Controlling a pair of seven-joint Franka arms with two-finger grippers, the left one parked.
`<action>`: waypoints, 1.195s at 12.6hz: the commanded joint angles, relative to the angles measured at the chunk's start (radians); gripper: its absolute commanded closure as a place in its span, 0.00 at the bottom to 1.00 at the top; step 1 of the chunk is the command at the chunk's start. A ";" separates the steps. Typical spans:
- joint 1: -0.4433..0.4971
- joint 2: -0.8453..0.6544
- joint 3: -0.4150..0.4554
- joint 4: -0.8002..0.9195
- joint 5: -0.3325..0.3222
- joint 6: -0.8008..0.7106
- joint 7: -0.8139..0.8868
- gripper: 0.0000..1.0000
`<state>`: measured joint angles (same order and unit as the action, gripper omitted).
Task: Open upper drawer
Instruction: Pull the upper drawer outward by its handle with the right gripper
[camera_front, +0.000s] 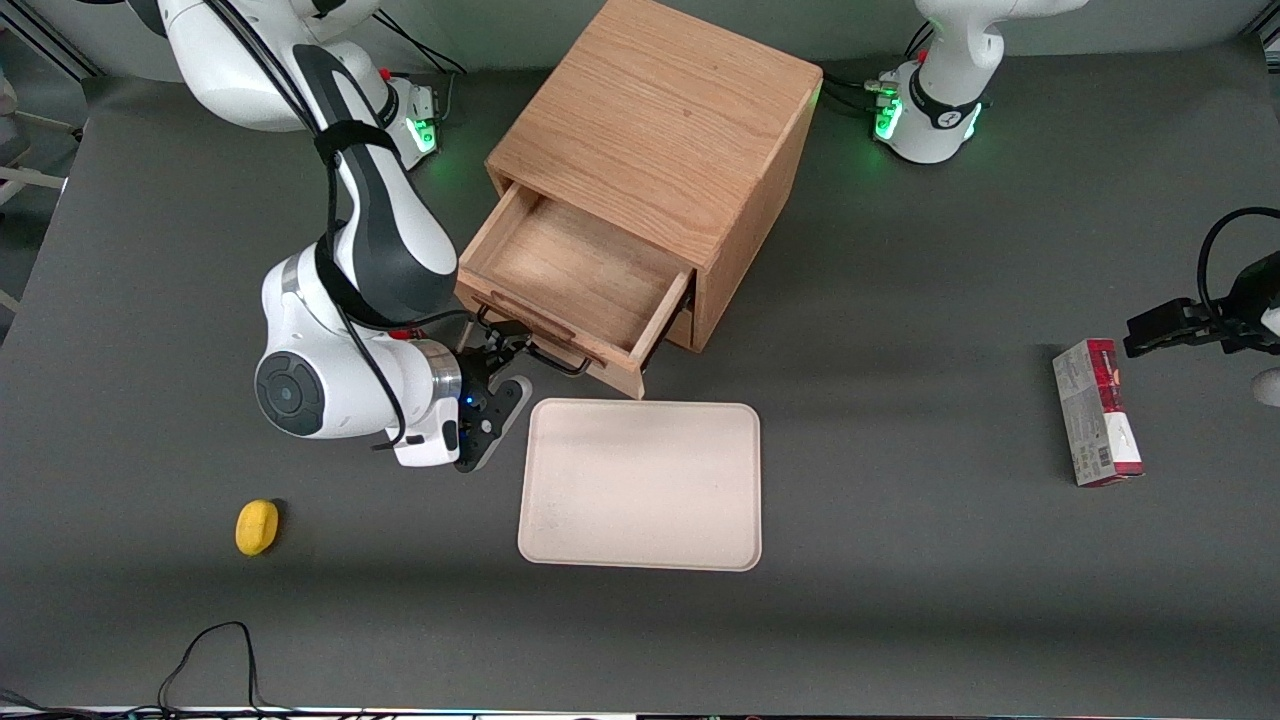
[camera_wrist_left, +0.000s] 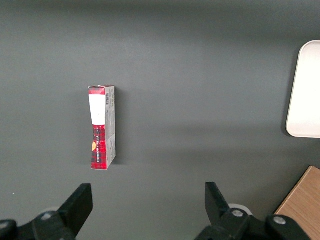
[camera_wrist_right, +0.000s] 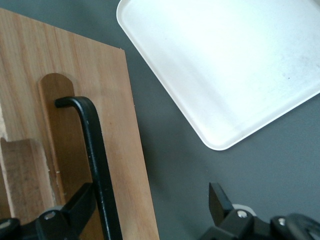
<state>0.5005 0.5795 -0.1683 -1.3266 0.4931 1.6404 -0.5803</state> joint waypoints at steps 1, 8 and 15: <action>-0.002 0.028 0.004 0.029 -0.014 -0.010 -0.026 0.00; -0.019 0.036 0.001 0.035 -0.022 -0.008 -0.052 0.00; -0.056 0.037 0.001 0.067 -0.037 -0.008 -0.064 0.00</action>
<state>0.4610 0.5951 -0.1674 -1.3130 0.4819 1.6430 -0.6214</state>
